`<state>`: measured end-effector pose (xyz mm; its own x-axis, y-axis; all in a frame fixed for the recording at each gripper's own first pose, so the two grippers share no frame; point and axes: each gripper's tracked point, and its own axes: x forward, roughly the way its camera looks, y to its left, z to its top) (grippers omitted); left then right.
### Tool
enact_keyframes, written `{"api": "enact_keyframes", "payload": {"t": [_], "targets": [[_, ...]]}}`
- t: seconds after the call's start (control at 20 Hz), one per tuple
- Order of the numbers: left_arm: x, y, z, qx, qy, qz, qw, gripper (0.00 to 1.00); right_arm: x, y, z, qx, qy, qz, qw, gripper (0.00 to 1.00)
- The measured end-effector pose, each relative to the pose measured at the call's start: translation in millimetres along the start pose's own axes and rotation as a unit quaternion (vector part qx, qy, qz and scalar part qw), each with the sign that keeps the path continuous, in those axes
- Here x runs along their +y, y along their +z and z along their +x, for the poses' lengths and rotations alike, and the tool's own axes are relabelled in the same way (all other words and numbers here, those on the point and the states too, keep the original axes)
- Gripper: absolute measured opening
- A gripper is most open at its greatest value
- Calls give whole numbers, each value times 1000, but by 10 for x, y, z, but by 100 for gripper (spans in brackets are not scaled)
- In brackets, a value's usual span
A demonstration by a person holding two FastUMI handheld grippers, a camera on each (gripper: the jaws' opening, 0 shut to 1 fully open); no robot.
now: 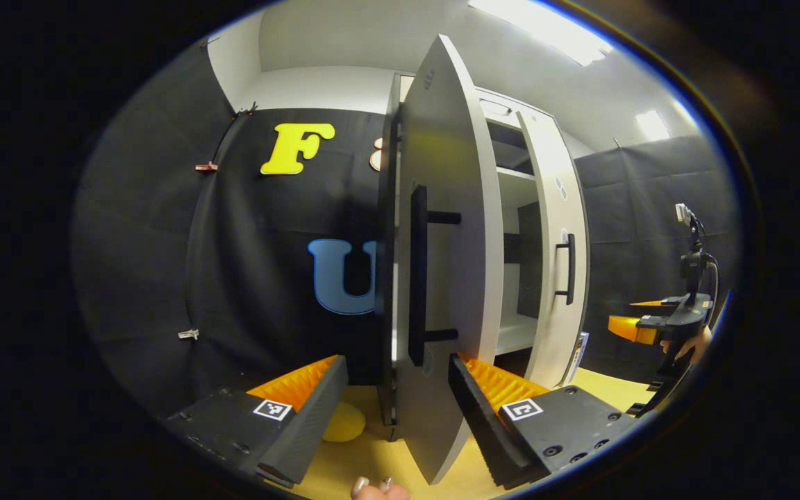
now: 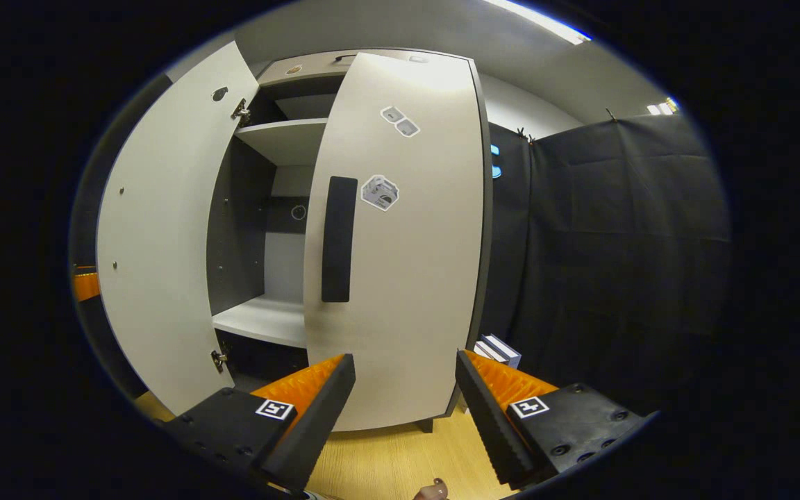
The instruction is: Grasp the bottle in the cabinet with the left hand and place it on the coaster, then close the right door with the right hand and the left door with the left hand.
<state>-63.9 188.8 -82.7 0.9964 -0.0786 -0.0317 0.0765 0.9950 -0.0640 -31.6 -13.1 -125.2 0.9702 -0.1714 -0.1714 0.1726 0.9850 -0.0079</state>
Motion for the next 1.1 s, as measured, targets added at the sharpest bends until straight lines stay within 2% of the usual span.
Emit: {"api": "enact_keyframes", "payload": {"t": [0.35, 0.45, 0.65, 0.7, 0.8, 1.1], "targets": [[-856, -29, 531, -4, -68, -6, 998, 94, -218, 121, 73, -6, 14, 3, 1000, 96], [-1089, -54, 718, -5, -83, -10, 996, 97, -298, 218, 97, -15, 18, 4, 1000, 96], [-1400, -5, 822, -12, -94, -17, 995, 94, -483, 379, 88, -33, 21, -1, 999, 97], [-1430, 9, 809, -12, -93, -11, 996, 97, -504, 399, 91, -35, 24, -2, 999, 97], [-1460, -16, 803, -10, -87, -4, 996, 94, -500, 377, 93, -32, 31, 1, 999, 96], [-1628, 0, 750, -13, -84, -7, 996, 94, -529, 411, 46, -34, 53, 7, 998, 97]]}}
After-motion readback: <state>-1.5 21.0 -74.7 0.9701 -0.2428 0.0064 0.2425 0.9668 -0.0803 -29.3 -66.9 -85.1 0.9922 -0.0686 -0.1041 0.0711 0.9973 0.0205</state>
